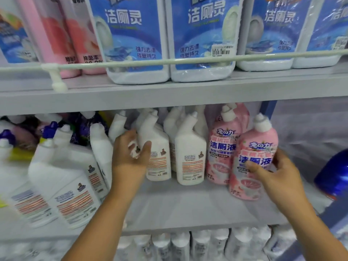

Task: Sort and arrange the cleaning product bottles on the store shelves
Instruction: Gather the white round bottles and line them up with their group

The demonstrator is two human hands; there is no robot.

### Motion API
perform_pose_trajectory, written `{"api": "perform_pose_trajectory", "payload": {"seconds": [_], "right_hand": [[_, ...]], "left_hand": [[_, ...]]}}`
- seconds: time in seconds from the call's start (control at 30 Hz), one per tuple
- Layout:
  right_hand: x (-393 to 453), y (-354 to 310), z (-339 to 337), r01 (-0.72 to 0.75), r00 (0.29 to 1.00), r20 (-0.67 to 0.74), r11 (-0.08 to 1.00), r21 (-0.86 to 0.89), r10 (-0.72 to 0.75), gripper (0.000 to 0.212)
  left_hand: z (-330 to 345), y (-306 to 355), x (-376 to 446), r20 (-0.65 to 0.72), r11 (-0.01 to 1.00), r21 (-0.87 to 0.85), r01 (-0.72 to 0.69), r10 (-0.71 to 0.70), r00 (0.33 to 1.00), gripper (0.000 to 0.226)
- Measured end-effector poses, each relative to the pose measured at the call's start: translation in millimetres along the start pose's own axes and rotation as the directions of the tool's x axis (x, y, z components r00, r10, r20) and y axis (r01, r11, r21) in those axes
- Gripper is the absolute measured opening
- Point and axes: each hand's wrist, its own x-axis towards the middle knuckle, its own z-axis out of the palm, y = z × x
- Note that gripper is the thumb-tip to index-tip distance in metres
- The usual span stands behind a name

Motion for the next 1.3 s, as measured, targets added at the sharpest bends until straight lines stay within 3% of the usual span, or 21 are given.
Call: {"api": "perform_pose_trajectory", "payload": {"seconds": [0.13, 0.23, 0.3, 0.37, 0.4, 0.43, 0.5, 0.6, 0.67, 0.73, 0.87, 1.0, 1.13, 1.3], "right_hand": [[14.9, 5.7, -9.3, -0.048, 0.995, -0.086, 0.994, -0.094, 0.04, 0.038], [6.7, -3.0, 0.5, -0.037, 0.972, -0.235, 0.978, -0.206, -0.013, 0.049], [-14.5, -16.6, 16.1, 0.165, 0.899, -0.341, 0.934, -0.318, -0.275, 0.049], [-34.2, -31.1, 41.9, 0.425, 0.841, -0.221, 0.856, -0.295, -0.493, 0.031], [-36.6, -37.0, 56.6, 0.482, 0.854, -0.097, 0.847, -0.224, -0.511, 0.027], [-33.7, -43.8, 72.2, 0.464, 0.884, 0.037, 0.869, -0.171, -0.465, 0.028], [-22.1, -57.4, 102.9, 0.349, 0.923, 0.232, 0.922, -0.166, -0.307, 0.052], [-1.3, -68.2, 135.2, 0.25, 0.928, 0.355, 0.897, -0.365, -0.115, 0.083], [7.6, -73.3, 140.7, 0.278, 0.937, 0.334, 0.786, -0.553, -0.097, 0.084], [10.2, -75.9, 136.8, 0.29, 0.939, 0.328, 0.742, -0.605, -0.1, 0.078], [-7.0, -72.9, 122.9, 0.116, 0.908, 0.415, 0.919, -0.377, 0.056, 0.065], [-25.7, -61.3, 88.3, 0.02, 0.967, 0.254, 0.994, -0.107, 0.008, 0.045], [-28.7, -67.2, 23.9, 0.041, 0.993, 0.119, 0.985, -0.166, -0.021, 0.045], [-25.6, -53.3, -20.7, -0.048, 0.998, -0.047, 0.981, -0.188, 0.04, 0.04]], "left_hand": [[7.7, 2.6, 26.6, 0.135, 0.987, 0.154, -0.053, 0.032, 0.99, 0.059], [14.3, 6.1, 35.0, 0.198, 0.948, 0.319, -0.009, -0.058, 0.979, 0.069], [14.4, 6.2, 36.2, 0.216, 0.931, 0.364, 0.003, -0.088, 0.972, 0.061], [11.7, 4.2, 32.2, 0.218, 0.931, 0.356, 0.077, -0.163, 0.962, 0.047], [10.2, 1.1, 29.1, 0.225, 0.933, 0.339, 0.122, -0.207, 0.952, 0.042], [9.1, -1.5, 26.3, 0.23, 0.935, 0.322, 0.151, -0.232, 0.945, 0.039], [7.3, -7.9, 23.6, 0.224, 0.946, 0.281, 0.164, -0.231, 0.947, 0.037], [7.3, -10.5, 23.1, 0.246, 0.963, 0.206, 0.171, -0.22, 0.944, 0.047], [8.8, -8.3, 22.6, 0.262, 0.964, 0.192, 0.185, -0.232, 0.937, 0.054], [8.8, -6.7, 20.7, 0.264, 0.963, 0.192, 0.187, -0.234, 0.936, 0.051], [1.3, -7.7, 10.1, 0.29, 0.966, 0.147, 0.212, -0.247, 0.925, 0.041], [2.3, -0.7, -6.7, 0.344, 0.974, 0.079, 0.214, -0.228, 0.911, 0.042], [29.4, 11.7, -24.4, 0.438, 0.972, -0.008, 0.235, -0.207, 0.875, 0.037], [78.8, 32.3, -42.3, 0.535, 0.977, -0.035, 0.209, -0.158, 0.83, 0.044]]}}
